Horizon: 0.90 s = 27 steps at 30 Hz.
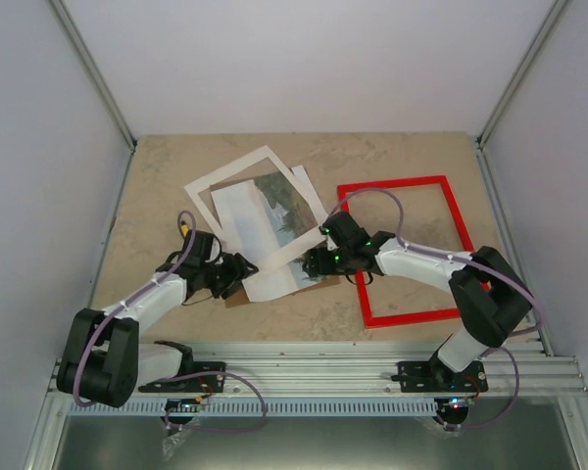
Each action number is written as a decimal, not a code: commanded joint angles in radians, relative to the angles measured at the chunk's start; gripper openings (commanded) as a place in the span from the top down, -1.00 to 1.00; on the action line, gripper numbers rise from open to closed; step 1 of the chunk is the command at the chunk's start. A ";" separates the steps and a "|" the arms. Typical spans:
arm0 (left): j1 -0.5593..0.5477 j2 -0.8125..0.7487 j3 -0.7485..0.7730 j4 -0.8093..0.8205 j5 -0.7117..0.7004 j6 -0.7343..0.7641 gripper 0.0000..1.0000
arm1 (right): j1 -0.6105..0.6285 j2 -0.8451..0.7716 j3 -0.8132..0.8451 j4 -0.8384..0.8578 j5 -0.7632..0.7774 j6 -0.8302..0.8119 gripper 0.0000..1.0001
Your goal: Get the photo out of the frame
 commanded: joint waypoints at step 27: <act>-0.005 -0.069 -0.220 0.410 0.140 -0.198 0.35 | -0.111 -0.097 -0.063 0.131 -0.117 -0.066 -0.67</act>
